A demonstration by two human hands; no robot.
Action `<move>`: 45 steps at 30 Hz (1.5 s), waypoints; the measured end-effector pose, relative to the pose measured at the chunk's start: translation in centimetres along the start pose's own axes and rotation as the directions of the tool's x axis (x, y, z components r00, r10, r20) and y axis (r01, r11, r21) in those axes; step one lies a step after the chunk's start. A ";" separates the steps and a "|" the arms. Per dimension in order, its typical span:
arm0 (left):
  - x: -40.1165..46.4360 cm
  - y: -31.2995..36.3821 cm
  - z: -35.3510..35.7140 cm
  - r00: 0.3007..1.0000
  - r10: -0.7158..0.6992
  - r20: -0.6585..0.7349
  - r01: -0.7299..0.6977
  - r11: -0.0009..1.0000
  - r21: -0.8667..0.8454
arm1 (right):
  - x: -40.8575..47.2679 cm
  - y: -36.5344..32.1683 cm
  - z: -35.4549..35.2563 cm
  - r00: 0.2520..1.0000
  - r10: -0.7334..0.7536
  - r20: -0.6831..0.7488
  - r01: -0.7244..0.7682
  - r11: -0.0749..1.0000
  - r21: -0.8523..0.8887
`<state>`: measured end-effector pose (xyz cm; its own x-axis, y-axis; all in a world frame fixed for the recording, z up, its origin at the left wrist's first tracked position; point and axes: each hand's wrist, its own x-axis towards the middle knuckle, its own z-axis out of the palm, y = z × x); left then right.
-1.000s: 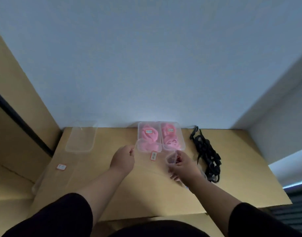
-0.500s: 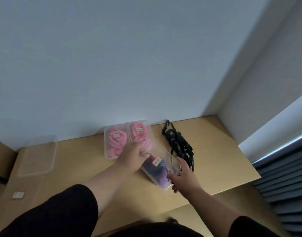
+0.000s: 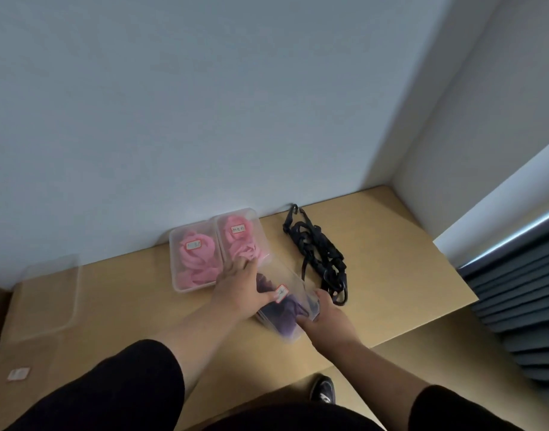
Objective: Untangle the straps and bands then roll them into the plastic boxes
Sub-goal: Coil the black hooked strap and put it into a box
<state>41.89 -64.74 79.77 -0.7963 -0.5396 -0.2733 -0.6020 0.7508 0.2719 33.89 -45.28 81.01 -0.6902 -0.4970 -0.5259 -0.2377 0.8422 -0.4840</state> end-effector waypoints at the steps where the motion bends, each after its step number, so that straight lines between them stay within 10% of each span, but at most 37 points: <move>1: 0.1 -0.1 0.2 1.000 -0.009 0.008 0.009 1.000 0.008 | 0.2 0.0 0.1 1.000 0.003 0.003 -0.003 0.999 -0.036; 24: -4.9 -1.4 1.8 0.973 -0.123 0.193 0.172 0.949 -0.264 | 1.7 -0.1 1.2 0.982 -0.168 0.087 0.182 0.965 -0.190; 30: -5.0 -0.7 1.6 0.988 -0.073 0.138 0.082 0.995 -0.060 | 1.6 -0.1 2.1 0.926 -0.366 0.098 0.344 0.702 -0.624; 45: -5.2 -0.3 4.9 0.980 0.199 0.023 -0.200 0.967 0.160 | 2.6 1.2 5.2 0.899 -0.432 0.076 0.376 0.670 -0.640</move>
<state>46.49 -60.27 76.55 -0.8986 -0.3708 -0.2348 -0.4134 0.8946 0.1696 35.37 -46.69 75.43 -0.4659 -0.8263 -0.3165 -0.8562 0.5113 -0.0747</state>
